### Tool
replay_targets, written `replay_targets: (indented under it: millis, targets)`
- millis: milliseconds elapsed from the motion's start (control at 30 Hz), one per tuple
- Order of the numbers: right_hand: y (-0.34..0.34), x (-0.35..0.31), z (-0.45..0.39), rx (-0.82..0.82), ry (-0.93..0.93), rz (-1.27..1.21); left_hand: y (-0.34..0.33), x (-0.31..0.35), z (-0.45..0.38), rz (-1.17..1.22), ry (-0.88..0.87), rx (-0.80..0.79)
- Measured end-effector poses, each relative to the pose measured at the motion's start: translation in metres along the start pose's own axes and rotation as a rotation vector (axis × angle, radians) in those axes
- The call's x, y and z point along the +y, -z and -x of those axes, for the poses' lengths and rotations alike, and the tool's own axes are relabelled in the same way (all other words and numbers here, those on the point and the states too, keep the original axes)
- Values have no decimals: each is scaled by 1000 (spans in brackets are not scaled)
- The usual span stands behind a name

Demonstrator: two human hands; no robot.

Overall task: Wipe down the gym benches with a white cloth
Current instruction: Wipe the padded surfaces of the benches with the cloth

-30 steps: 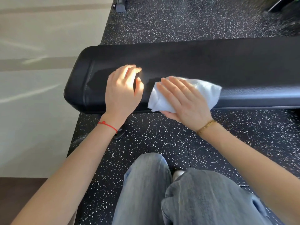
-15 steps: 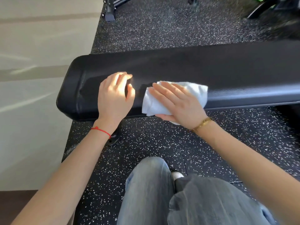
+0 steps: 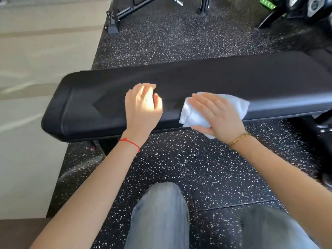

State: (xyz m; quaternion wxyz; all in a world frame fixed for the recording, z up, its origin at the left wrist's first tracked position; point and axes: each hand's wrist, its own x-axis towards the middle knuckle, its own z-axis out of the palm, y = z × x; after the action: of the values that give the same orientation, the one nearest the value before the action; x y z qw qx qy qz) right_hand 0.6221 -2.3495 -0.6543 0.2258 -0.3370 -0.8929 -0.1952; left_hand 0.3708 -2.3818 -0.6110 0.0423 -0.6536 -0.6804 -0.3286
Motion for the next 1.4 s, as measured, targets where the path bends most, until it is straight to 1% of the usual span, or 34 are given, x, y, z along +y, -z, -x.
replay_targets:
  millis: [100, 200, 267, 333, 433, 500, 600, 700, 800, 900, 967, 1033, 1167, 1267, 1400]
  targets:
    - [4, 17, 11, -5, 33, -2, -21, 32, -2, -55, 31, -40]
    - [16, 59, 49, 33, -60, 5, -36, 56, -5, -115, 64, -48]
    - [23, 82, 66, 25, -84, 40, -44, 70, -6, -126, 94, -37]
    - [24, 84, 61, -5, -51, 38, -51, 86, -6, -124, 111, -31]
    - [18, 66, 36, -64, 70, 66, -59, 104, -4, -146, 147, -3]
    - [16, 70, 35, -85, 131, 64, -60, 107, -3, -168, 165, 10]
    - [24, 104, 59, -59, 110, 54, -59, 107, -1, -184, 175, 24]
    - [29, 133, 84, 17, 65, 64, -60, 110, -2, -179, 206, 30]
    - [29, 115, 69, 20, 44, 84, -62, 113, -3, -204, 207, 22]
    - [23, 79, 42, -38, 131, 136, -60, 111, -4, -206, 180, 35]
    - [20, 83, 41, -34, 163, 109, -57, 109, -4, -177, 156, 42]
    - [19, 103, 56, 2, 155, 76, -55, 109, -4, -150, 146, 44]
    - [21, 137, 91, 92, 13, 14, -56, 110, -3, -142, 145, 46]
    - [20, 118, 72, 84, -29, 4, -56, 108, -3, -148, 141, 48]
    - [16, 85, 40, 46, 70, 37, -57, 109, -2, -130, 141, 66]
